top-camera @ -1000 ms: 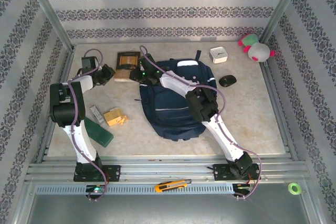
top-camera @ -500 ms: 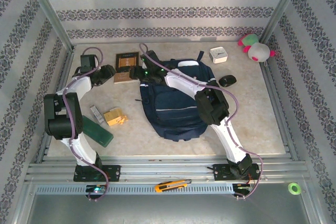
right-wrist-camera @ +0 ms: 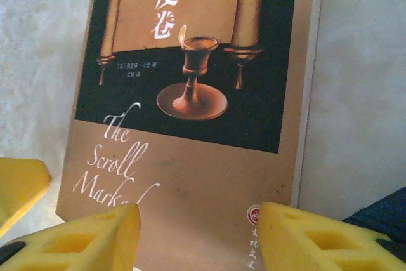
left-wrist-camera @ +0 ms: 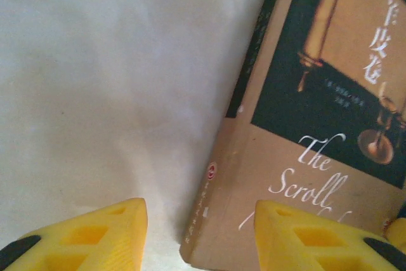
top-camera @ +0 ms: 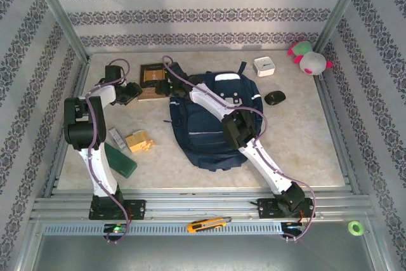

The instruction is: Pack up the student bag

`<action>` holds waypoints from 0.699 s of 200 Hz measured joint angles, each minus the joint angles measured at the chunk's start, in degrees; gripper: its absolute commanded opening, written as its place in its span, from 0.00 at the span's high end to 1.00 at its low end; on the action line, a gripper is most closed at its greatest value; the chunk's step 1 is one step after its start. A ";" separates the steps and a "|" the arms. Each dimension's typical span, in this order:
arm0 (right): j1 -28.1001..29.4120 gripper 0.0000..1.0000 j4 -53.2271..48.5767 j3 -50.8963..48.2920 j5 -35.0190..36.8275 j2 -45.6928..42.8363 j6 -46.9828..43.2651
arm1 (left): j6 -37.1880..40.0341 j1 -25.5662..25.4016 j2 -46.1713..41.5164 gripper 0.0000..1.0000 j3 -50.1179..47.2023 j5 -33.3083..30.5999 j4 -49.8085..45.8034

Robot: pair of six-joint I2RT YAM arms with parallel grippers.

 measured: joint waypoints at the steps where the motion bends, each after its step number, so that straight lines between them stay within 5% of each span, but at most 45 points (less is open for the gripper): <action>1: 0.00 0.46 0.00 0.02 0.02 0.00 0.00 | 0.00 0.00 0.02 0.54 0.02 0.00 -0.02; 140: -2.05 0.59 -1.29 0.11 -2.38 -0.04 2.78 | -9.64 -1.68 -1.27 0.53 -2.69 11.08 6.99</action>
